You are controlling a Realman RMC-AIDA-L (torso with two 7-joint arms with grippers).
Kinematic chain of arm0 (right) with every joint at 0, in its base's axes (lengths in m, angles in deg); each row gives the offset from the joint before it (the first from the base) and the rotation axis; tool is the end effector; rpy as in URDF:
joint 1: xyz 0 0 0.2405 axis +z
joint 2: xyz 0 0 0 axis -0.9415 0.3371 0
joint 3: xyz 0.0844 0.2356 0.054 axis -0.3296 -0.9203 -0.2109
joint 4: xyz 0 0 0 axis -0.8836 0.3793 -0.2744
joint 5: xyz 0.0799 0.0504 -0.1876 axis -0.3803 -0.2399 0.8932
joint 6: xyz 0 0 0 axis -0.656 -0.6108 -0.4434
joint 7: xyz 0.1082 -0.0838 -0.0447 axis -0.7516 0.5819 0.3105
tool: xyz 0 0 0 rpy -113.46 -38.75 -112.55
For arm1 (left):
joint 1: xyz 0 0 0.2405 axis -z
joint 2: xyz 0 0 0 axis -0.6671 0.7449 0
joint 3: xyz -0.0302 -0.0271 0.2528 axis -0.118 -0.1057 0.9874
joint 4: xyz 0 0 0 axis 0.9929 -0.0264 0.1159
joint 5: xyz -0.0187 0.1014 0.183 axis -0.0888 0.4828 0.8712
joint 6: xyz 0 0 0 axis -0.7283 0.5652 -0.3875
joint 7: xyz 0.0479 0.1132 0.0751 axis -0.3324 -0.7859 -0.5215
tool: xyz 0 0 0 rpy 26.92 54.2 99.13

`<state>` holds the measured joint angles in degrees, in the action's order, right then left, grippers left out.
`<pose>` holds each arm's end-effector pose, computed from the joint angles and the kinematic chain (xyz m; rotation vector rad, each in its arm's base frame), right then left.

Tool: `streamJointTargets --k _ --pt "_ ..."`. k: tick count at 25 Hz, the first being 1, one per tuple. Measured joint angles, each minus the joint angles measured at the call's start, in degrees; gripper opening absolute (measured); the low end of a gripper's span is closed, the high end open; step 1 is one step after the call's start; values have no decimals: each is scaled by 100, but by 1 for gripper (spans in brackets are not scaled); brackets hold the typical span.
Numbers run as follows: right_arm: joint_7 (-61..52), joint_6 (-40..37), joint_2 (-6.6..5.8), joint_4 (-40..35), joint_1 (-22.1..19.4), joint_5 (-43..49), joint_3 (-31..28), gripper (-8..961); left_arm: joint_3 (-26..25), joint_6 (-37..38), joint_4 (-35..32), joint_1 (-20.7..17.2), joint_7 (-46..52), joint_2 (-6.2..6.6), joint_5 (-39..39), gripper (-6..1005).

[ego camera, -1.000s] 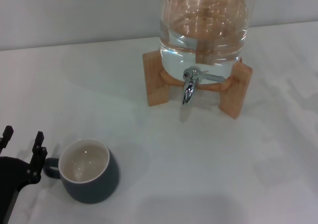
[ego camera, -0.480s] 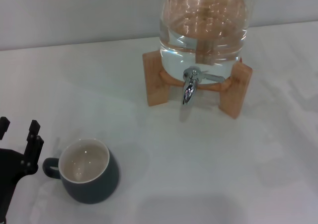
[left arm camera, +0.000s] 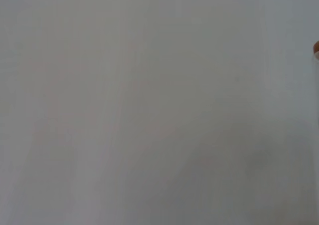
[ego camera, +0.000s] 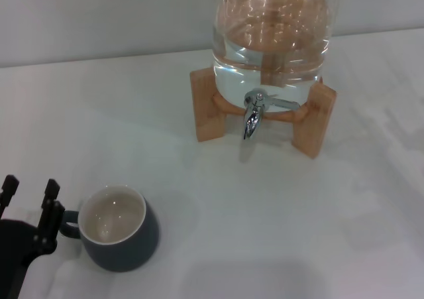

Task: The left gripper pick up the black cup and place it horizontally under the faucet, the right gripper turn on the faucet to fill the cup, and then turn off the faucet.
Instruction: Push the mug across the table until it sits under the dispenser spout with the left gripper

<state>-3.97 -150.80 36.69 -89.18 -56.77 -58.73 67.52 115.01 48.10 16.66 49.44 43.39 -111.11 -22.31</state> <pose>0.3650 0.2661 0.0619 -1.5002 0.4412 0.9051 -0.3155 0.2046 -0.0631 -1.7221 -0.4436 -0.7951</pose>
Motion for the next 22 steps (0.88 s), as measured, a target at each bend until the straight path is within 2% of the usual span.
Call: streamJointTargets --k 22 --pt "-7 8 1 9 -9 0 12 871 67 125 -93 -459 -87 -1 -2 600"
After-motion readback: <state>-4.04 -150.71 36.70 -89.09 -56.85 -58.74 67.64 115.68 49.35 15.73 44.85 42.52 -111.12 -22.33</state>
